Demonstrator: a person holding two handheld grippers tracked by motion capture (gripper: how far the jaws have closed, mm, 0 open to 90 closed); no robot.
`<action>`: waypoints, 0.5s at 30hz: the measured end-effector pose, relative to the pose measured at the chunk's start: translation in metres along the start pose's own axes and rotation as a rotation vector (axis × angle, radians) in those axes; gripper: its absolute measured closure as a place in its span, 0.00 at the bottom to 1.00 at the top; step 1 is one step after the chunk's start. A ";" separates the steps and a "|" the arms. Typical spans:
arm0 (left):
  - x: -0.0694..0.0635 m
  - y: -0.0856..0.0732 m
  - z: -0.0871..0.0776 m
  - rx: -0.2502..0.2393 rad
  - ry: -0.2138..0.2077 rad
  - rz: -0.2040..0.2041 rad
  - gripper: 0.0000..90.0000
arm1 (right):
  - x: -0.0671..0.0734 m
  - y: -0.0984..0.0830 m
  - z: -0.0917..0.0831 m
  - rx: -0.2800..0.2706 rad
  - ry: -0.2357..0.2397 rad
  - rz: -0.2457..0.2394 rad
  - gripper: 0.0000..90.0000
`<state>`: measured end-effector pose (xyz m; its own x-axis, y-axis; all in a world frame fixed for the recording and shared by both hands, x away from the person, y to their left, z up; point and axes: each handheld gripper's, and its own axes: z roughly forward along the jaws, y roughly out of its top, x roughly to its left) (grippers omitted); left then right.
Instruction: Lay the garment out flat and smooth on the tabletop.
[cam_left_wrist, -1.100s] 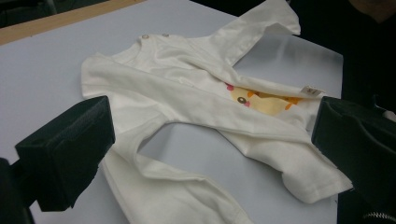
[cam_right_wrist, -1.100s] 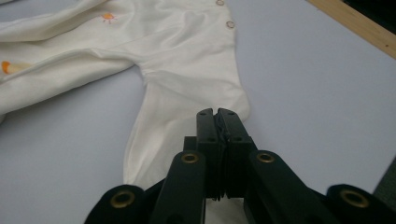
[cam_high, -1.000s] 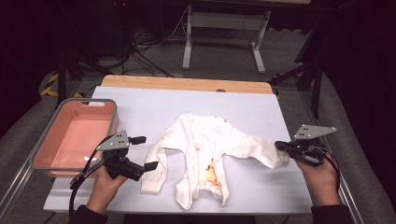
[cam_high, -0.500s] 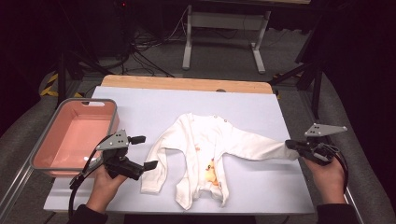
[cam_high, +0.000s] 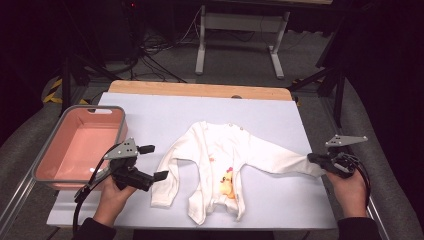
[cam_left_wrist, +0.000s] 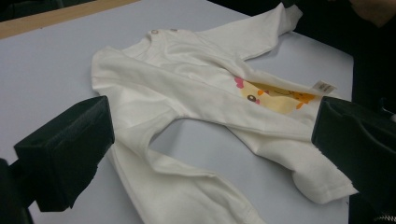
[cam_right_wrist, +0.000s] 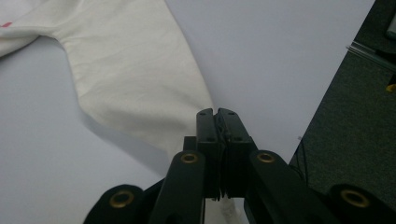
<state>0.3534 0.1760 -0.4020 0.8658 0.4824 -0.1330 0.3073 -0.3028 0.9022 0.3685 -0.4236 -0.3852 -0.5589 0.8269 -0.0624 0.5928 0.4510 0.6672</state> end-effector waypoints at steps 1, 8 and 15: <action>0.000 0.000 0.000 -0.005 0.002 -0.002 0.00 | 0.000 -0.001 0.001 0.005 -0.003 0.002 0.98; -0.002 -0.001 -0.004 -0.027 0.038 0.018 0.02 | -0.002 -0.001 0.006 0.015 -0.063 0.003 0.80; -0.003 -0.001 -0.006 -0.043 0.026 0.021 0.06 | 0.010 -0.002 0.002 -0.024 -0.065 -0.046 0.71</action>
<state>0.3483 0.1796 -0.4005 0.8612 0.4977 -0.1032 0.2710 -0.2778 0.9216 0.3628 -0.4159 -0.3885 -0.5460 0.8258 -0.1410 0.5527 0.4816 0.6801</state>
